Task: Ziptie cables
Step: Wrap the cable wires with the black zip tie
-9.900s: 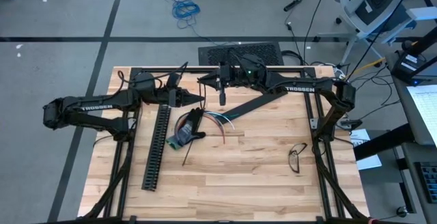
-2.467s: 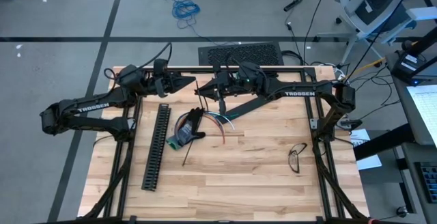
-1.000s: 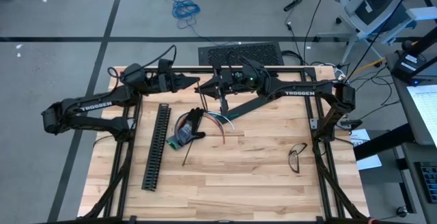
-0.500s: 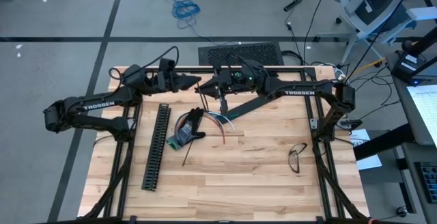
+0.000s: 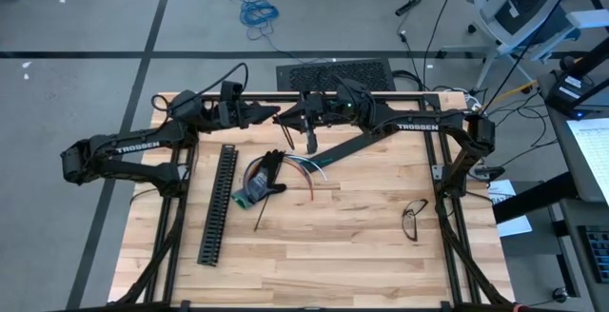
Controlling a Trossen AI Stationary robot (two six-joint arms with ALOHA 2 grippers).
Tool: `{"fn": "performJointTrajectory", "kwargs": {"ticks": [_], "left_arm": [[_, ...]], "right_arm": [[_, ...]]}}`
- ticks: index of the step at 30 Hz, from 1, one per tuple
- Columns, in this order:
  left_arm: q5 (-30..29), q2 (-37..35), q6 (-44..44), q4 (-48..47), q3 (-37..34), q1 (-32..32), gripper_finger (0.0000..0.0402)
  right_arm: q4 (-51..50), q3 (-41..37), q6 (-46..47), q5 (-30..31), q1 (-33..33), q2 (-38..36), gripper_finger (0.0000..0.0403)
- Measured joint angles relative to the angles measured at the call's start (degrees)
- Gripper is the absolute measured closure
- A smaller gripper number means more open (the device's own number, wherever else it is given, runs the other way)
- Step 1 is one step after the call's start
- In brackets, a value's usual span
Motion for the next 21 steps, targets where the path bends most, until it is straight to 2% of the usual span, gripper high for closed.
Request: {"fn": "performJointTrajectory", "kwargs": {"ticks": [7, 15, 18, 21], "left_arm": [[-1.33, 0.01, 5.70, -0.24, -0.02, -0.02, 0.0173], [-3.00, -0.01, 7.71, -0.24, -0.04, -0.02, 0.0174], [-3.04, -0.01, 9.08, -0.26, -0.04, -0.02, 0.0195], [-3.07, -0.01, 10.35, -0.31, -0.04, -0.02, 0.0243]], "right_arm": [[0.04, 0.00, 0.00, 1.43, 0.02, 0.00, 0.0403], [0.35, 0.00, 0.00, 1.52, 0.02, 0.00, 0.0403], [0.37, 0.00, -0.02, 1.50, 0.02, 0.00, 0.0403], [0.47, 0.00, -0.02, 1.50, 0.02, 0.00, 0.0403]]}}
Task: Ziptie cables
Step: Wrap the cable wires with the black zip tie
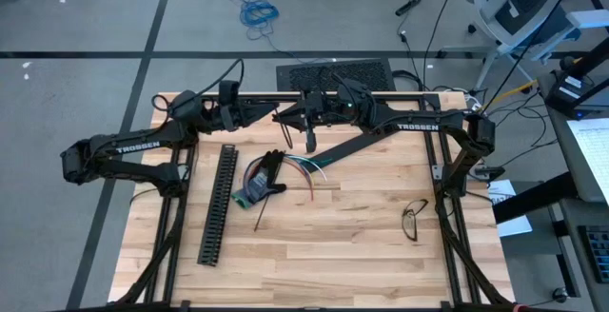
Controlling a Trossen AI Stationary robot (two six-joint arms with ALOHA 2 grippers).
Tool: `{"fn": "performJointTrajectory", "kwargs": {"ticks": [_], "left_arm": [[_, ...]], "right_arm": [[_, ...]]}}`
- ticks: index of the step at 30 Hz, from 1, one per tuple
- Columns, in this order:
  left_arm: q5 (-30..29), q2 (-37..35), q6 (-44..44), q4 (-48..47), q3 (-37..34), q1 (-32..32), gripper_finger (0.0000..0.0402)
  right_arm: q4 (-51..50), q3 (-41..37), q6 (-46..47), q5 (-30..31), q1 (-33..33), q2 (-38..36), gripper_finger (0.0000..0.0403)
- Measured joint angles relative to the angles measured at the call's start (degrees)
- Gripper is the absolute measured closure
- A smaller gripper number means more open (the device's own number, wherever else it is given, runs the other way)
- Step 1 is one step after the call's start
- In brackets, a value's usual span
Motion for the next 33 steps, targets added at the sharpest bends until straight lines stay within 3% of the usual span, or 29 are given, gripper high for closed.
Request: {"fn": "performJointTrajectory", "kwargs": {"ticks": [6, 8, 33], "left_arm": [[1.01, 0.00, 3.12, -0.02, 0.00, 0.00, 0.0371], [1.00, 0.00, 3.82, -0.07, 0.00, 0.00, 0.0392], [-2.91, -0.02, 6.29, -0.37, -0.13, 0.10, 0.0401]], "right_arm": [[2.05, 0.00, -0.02, -0.11, 0.00, 0.00, 0.0403], [2.44, 0.00, -0.02, -0.22, -0.02, 0.00, 0.0403], [-3.30, 0.02, 1.14, 0.26, -0.09, -0.07, 0.0403]]}}
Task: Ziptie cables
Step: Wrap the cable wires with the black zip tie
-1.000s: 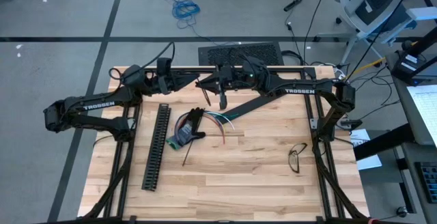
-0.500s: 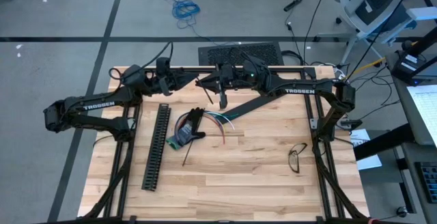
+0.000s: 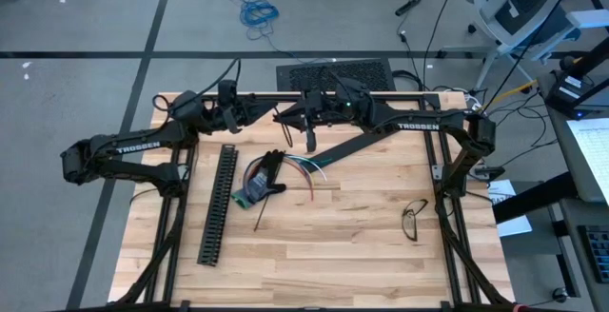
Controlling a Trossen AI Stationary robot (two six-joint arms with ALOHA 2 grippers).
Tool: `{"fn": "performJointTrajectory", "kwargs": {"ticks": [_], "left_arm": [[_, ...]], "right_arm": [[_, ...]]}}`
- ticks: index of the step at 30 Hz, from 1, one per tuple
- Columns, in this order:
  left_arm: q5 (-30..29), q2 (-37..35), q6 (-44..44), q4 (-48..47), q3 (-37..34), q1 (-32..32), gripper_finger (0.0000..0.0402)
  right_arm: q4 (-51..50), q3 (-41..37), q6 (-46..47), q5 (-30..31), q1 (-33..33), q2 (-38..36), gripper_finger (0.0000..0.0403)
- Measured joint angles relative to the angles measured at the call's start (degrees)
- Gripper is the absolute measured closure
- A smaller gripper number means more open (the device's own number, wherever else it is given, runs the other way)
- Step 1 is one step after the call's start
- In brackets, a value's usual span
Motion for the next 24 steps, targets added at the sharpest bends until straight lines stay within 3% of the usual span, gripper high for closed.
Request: {"fn": "performJointTrajectory", "kwargs": {"ticks": [24], "left_arm": [[-0.97, -4.34, 1.20, 0.20, 0.07, 8.89, 0.0401]], "right_arm": [[-15.20, 0.00, -0.44, -0.24, 0.20, 0.04, 0.0403]]}}
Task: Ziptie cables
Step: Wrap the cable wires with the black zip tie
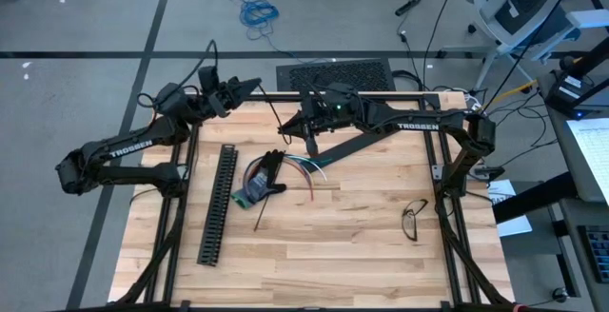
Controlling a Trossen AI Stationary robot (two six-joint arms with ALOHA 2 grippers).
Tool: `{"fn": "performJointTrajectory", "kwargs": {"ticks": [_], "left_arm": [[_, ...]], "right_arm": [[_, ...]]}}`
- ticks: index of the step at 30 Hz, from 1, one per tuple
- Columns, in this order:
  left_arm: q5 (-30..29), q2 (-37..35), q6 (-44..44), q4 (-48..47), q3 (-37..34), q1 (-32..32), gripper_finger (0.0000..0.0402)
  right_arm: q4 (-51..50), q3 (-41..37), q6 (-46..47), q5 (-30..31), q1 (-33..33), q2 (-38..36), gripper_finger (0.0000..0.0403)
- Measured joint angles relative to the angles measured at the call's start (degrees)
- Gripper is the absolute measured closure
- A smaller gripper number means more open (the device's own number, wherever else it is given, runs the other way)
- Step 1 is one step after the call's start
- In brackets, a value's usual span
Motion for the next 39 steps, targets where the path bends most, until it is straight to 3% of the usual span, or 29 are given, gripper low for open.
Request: {"fn": "performJointTrajectory", "kwargs": {"ticks": [14, 24, 31, 39], "left_arm": [[-0.01, -3.54, 0.24, -0.11, 0.02, 6.77, 0.0401], [0.97, -3.83, -0.26, 0.33, 0.02, 7.22, 0.0400], [0.96, -3.90, -2.34, 2.56, 0.20, 5.58, 0.0350], [2.85, -3.98, -4.91, 12.59, 0.20, 4.95, 0.0275]], "right_arm": [[-3.05, 0.00, 0.01, -0.04, 0.13, 0.02, 0.0403], [-2.54, 0.00, -0.19, 0.00, 0.13, 0.02, 0.0403], [-4.22, -0.20, -0.26, -0.22, 0.17, 0.19, 0.0403], [-15.09, -0.17, -2.20, 1.78, 0.02, 0.13, 0.0403]]}}
